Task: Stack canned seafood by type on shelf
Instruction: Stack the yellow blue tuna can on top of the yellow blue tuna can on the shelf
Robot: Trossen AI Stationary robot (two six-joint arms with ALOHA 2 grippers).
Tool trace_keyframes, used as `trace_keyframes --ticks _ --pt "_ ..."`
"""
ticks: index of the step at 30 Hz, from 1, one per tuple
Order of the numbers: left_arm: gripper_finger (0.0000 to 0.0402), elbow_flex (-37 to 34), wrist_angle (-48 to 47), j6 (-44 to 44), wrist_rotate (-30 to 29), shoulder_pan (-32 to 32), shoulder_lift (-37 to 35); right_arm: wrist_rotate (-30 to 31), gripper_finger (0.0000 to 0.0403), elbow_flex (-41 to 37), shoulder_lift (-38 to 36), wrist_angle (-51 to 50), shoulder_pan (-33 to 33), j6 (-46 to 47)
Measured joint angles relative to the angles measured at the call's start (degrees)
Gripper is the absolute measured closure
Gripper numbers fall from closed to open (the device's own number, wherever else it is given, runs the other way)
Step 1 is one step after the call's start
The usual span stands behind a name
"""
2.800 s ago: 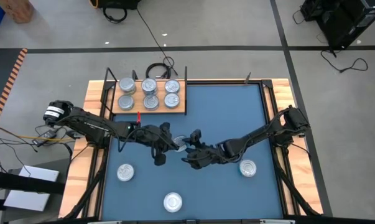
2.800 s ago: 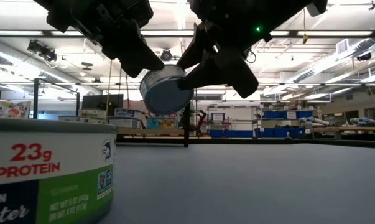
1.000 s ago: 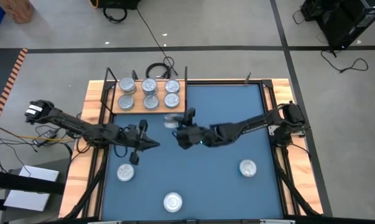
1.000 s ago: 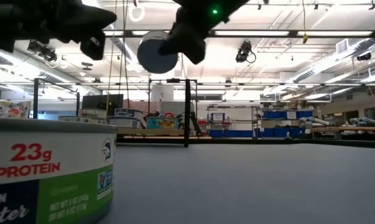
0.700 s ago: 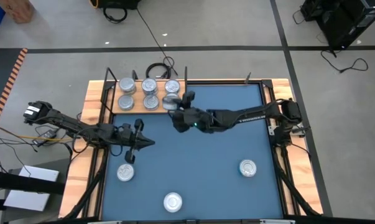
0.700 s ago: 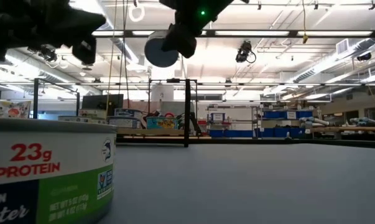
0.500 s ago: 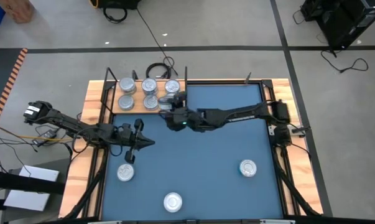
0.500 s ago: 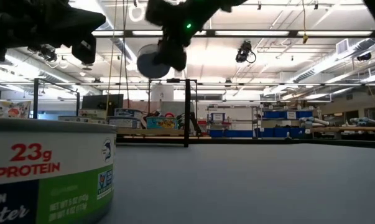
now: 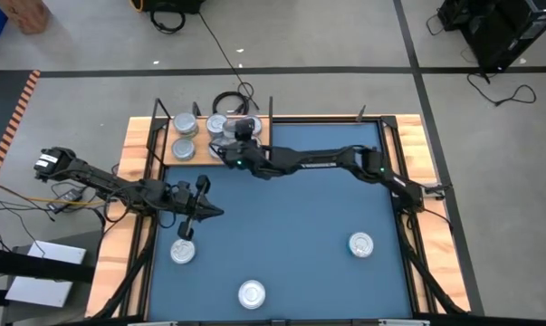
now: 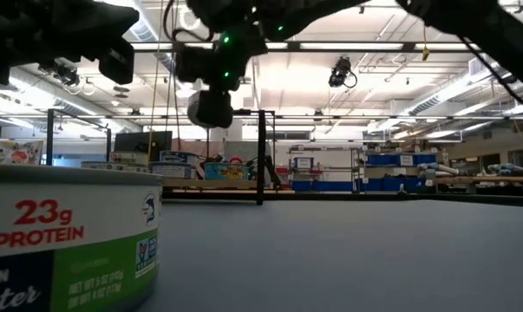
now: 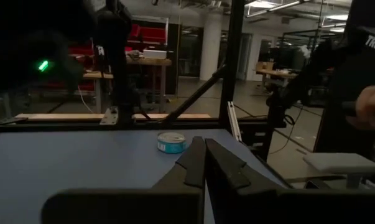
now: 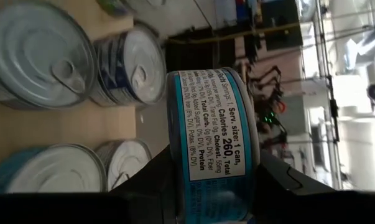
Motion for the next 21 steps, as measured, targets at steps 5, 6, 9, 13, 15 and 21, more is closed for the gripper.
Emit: trace_keyframes --ticks 5,6,9,13,15,21 --pt "0.039 0.0 0.0 0.0 0.5 0.0 0.0 1.8 0.0258 5.1 5.1 -2.8 -1.5 0.4" --pt "0.039 0.0 0.0 0.0 0.5 0.0 0.0 1.9 0.0258 5.8 5.6 -3.4 -1.8 0.9" --pt "0.039 0.0 0.0 0.0 0.7 0.0 0.0 2.4 0.0258 7.2 6.6 -4.9 -2.6 3.1" --pt "0.039 0.0 -0.1 0.0 0.7 0.0 0.0 2.2 0.0258 7.2 6.7 -8.1 -3.6 7.1" --pt "0.039 0.0 -0.1 0.0 0.7 0.0 0.0 1.9 0.0258 7.2 6.7 -9.1 -4.0 8.6" --pt "0.039 0.0 -0.1 0.0 0.7 0.0 0.0 -3.2 0.0258 7.2 6.7 -13.8 -5.2 13.8"
